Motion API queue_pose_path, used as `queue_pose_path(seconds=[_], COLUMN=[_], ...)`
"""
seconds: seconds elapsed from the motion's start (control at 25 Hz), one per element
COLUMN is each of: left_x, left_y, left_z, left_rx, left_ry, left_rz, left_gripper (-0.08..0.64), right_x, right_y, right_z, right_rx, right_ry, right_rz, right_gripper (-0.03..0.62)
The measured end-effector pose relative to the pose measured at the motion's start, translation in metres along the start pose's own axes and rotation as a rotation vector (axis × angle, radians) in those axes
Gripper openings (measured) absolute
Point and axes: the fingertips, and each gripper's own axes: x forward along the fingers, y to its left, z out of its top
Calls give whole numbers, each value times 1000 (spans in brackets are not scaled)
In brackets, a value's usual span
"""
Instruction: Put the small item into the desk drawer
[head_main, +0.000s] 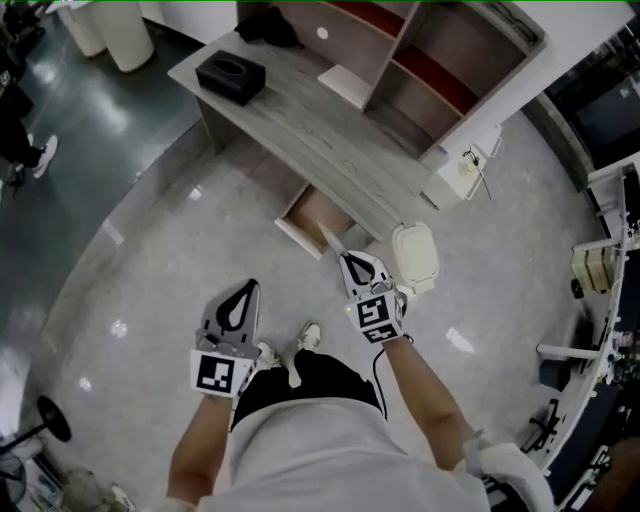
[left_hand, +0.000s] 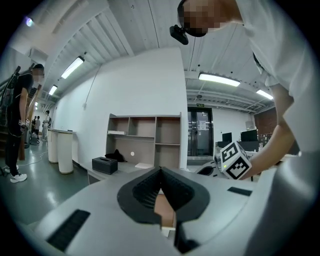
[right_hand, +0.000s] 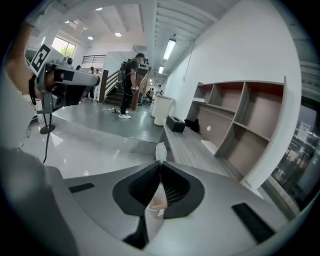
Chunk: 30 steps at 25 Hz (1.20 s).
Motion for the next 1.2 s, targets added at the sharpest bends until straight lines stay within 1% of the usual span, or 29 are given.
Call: queue_pose_path(seconds=[0.24, 0.36, 0.56, 0.76, 0.96, 1.08, 1.2], left_x=[17, 23, 35, 44, 58, 62, 60], left_y=[8, 11, 9, 15, 21, 21, 17], left_z=[-20, -36, -58, -100, -126, -132, -136], left_rx=[-4, -11, -43, -72, -89, -102, -111], left_ry=[17, 44, 71, 141, 151, 144, 148], left_rz=[16, 30, 46, 41, 55, 70, 76], left_gripper=[18, 18, 18, 18, 18, 18, 18], right_x=[63, 93, 135, 176, 201, 213, 223], right_y=[7, 8, 9, 11, 17, 20, 20], right_z=[-42, -67, -101, -138, -161, -168, -177], right_rx=[-8, -17, -60, -89, -115, -139, -152], right_ry=[61, 94, 136, 204, 250, 282, 322], right_rz=[42, 62, 87, 109, 148, 171, 170], right_gripper=[25, 25, 25, 25, 25, 25, 25])
